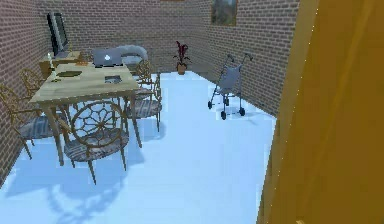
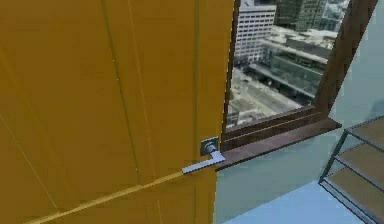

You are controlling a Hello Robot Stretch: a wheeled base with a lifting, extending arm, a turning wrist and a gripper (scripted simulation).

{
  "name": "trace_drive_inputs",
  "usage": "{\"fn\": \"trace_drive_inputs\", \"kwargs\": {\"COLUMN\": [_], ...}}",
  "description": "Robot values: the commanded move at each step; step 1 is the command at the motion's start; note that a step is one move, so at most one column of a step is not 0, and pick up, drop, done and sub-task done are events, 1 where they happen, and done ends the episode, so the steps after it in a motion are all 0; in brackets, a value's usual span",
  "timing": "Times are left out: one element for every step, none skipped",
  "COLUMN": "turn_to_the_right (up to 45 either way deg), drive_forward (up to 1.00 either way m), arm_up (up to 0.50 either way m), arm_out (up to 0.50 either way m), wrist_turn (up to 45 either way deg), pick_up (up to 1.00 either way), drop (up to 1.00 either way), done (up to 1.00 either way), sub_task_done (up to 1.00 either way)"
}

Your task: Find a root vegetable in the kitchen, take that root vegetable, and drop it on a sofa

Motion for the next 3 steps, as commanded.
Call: {"fn": "trace_drive_inputs", "kwargs": {"turn_to_the_right": [-3.0,0.0,9.0], "drive_forward": [0.00,0.75,0.00], "arm_up": [0.00,0.00,0.00], "arm_out": [0.00,0.00,0.00], "wrist_turn": [0.0,0.0,0.0], "pick_up": [0.00,0.00,0.00], "drop": [0.00,0.00,0.00], "done": [0.00,0.00,0.00], "sub_task_done": [0.00,0.00,0.00]}}
